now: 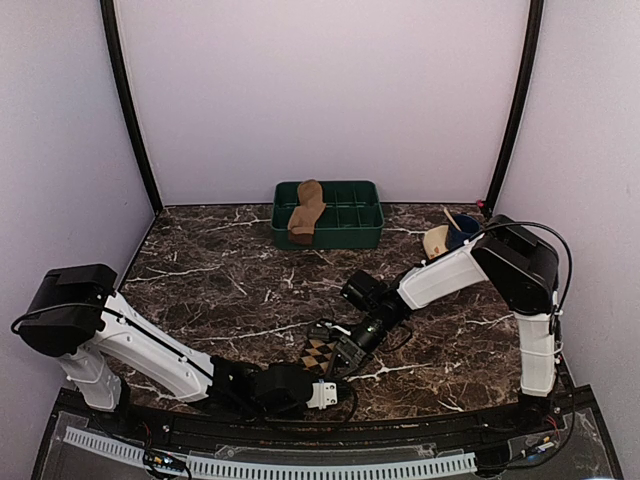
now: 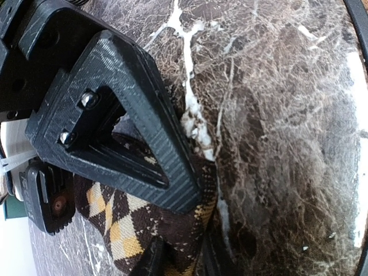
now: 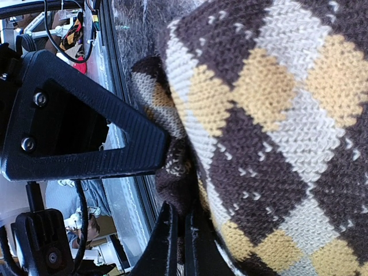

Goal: Roll the socks
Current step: Place the sock at the center of the board.

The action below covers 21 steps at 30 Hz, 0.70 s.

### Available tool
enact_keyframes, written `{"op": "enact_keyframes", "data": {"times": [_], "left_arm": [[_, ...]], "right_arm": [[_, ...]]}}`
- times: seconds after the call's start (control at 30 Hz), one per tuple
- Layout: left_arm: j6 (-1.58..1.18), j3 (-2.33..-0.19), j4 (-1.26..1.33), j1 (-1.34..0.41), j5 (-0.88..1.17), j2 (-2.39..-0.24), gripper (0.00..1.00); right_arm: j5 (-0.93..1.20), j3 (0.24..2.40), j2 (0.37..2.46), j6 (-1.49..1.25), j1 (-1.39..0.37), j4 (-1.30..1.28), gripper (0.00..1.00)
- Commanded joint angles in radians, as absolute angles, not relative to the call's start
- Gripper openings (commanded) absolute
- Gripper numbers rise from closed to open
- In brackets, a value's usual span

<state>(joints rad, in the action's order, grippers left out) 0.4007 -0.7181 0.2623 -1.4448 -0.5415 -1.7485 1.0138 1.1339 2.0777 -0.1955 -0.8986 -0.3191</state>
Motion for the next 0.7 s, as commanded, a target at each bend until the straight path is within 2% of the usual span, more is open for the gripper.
{"op": "enact_keyframes", "data": {"times": [0.0, 0.4, 0.5, 0.63, 0.67], "left_arm": [[0.423, -0.718, 0.273, -1.445, -0.559, -1.759, 0.27], [0.440, -0.734, 0.241, -1.442, -0.526, -1.819, 0.25], [0.425, -0.747, 0.211, -1.436, -0.502, -1.840, 0.18], [0.411, -0.764, 0.171, -1.426, -0.473, -1.859, 0.00], [0.407, -0.769, 0.157, -1.424, -0.457, -1.861, 0.00]], "right_arm": [[0.991, 1.126, 2.107, -0.186, -0.896, -0.364, 0.00], [0.992, 1.125, 2.111, -0.187, -0.896, -0.371, 0.00], [0.995, 1.124, 2.109, -0.189, -0.896, -0.372, 0.00], [0.993, 1.126, 2.105, -0.191, -0.896, -0.378, 0.00], [0.990, 1.127, 2.105, -0.190, -0.896, -0.382, 0.00]]}}
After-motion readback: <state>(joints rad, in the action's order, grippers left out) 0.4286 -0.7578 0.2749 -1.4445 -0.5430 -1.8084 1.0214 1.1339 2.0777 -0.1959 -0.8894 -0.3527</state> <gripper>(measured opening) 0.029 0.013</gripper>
